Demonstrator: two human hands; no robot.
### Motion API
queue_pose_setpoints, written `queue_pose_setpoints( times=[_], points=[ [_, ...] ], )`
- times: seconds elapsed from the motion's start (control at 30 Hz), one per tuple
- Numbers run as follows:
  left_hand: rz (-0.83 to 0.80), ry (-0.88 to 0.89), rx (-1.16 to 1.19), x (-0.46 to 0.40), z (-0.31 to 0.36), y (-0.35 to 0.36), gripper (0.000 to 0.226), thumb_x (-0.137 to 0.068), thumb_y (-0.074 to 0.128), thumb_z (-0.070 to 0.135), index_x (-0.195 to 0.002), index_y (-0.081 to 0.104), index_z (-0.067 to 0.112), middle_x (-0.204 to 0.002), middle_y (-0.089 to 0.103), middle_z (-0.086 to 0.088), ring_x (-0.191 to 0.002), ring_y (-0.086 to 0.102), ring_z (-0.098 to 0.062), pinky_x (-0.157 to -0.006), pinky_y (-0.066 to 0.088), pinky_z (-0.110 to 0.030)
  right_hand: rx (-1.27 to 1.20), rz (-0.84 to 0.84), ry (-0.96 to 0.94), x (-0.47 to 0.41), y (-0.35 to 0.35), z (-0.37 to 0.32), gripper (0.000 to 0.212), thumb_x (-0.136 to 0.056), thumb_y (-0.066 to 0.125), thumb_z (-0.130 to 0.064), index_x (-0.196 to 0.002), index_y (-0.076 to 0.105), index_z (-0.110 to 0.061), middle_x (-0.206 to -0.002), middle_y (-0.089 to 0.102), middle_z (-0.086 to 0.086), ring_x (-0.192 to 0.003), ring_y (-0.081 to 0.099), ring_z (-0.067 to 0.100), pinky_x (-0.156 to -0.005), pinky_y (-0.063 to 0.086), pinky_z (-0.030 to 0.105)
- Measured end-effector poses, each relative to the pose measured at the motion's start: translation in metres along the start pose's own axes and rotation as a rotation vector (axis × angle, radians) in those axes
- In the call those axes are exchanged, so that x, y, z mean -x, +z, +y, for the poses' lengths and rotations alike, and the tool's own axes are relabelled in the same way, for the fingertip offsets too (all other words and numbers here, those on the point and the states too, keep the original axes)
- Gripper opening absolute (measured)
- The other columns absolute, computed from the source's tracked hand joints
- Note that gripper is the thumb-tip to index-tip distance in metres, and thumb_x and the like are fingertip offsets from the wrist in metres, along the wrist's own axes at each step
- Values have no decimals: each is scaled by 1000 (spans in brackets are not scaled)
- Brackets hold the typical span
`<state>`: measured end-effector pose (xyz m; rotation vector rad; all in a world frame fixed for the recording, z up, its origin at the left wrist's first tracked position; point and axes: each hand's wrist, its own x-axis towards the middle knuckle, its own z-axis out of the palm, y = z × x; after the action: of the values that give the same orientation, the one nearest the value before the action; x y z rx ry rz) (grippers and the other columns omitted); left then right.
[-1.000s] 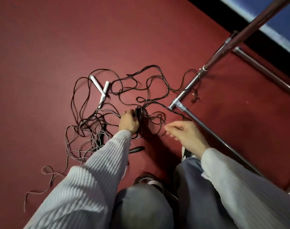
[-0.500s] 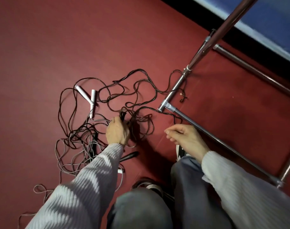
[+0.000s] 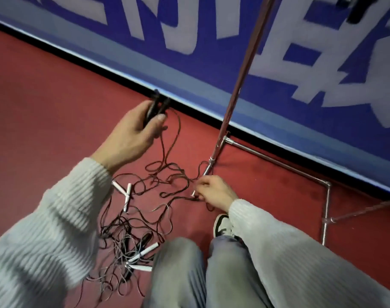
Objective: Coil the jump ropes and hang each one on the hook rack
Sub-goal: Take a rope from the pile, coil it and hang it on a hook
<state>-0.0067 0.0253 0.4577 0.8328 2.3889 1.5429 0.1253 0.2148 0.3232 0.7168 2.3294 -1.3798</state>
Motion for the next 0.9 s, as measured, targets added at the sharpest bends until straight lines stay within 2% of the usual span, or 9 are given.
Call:
queue_pose_setpoints(
  times=[0.1,0.2,0.4,0.5,0.6,0.7,0.8,0.83,0.9],
  points=[
    [91,138,26,7,81,-26,14,-102,49,35,-95,51,23,-70,52,4,-52,42,-13,-47,35,-29,21,106,-78,48,-22,-29,16,-96,62,-23,-98,76,-15,-82,74,4,-69,60,12,-54,40,12],
    [-121,223,-324,27,137,-30,26,-97,49,43,-92,53,18,-73,58,-3,-60,51,-22,-58,42,-44,7,245,-109,86,-36,-49,10,-92,62,-21,-91,72,-20,-81,72,-2,-75,65,16,-66,48,19],
    [-258,235,-388,69,203,-15,20,-102,58,32,-96,59,13,-67,48,3,-49,39,-6,-49,34,-20,-175,577,-215,152,-54,-84,30,-84,59,-11,-106,43,-24,-96,61,-1,-91,59,25,-75,41,32],
    [-250,205,-434,79,219,-8,23,-102,57,30,-90,55,11,-63,46,2,-44,37,-5,-44,30,-19,-257,612,-215,179,-66,-96,19,-88,63,-15,-102,54,-22,-98,65,1,-93,62,25,-71,41,28],
    [-205,134,-477,82,225,-6,25,-102,53,29,-85,52,12,-65,49,-1,-52,43,-17,-50,33,-29,-327,513,-212,210,-78,-98,10,-92,61,-19,-90,71,-21,-91,73,4,-83,70,23,-65,58,28],
    [-274,136,-491,90,237,-1,29,-103,53,32,-85,55,11,-63,49,1,-52,43,-17,-49,34,-28,-539,884,-455,236,-88,-90,14,-90,59,-22,-102,65,-26,-101,68,-2,-99,64,15,-87,54,38],
    [-466,152,-250,106,254,9,29,-104,54,38,-90,61,14,-65,43,-1,-50,36,-15,-46,31,-28,-367,493,-667,243,-88,-92,68,-88,70,-19,-147,40,-36,-136,57,-12,-126,51,-3,-103,46,25],
    [-515,149,-167,109,257,11,26,-104,56,36,-91,62,14,-65,41,-1,-50,34,-15,-46,29,-28,-307,418,-663,242,-86,-93,68,-89,73,-17,-146,40,-37,-134,61,-10,-124,54,-2,-103,49,27],
    [-515,136,19,106,257,12,15,-101,63,24,-93,61,12,-60,38,3,-48,31,-13,-44,27,-25,-399,429,-645,245,-89,-96,31,-97,68,-17,-125,59,-26,-97,71,1,-92,67,7,-89,55,37]
  ],
)
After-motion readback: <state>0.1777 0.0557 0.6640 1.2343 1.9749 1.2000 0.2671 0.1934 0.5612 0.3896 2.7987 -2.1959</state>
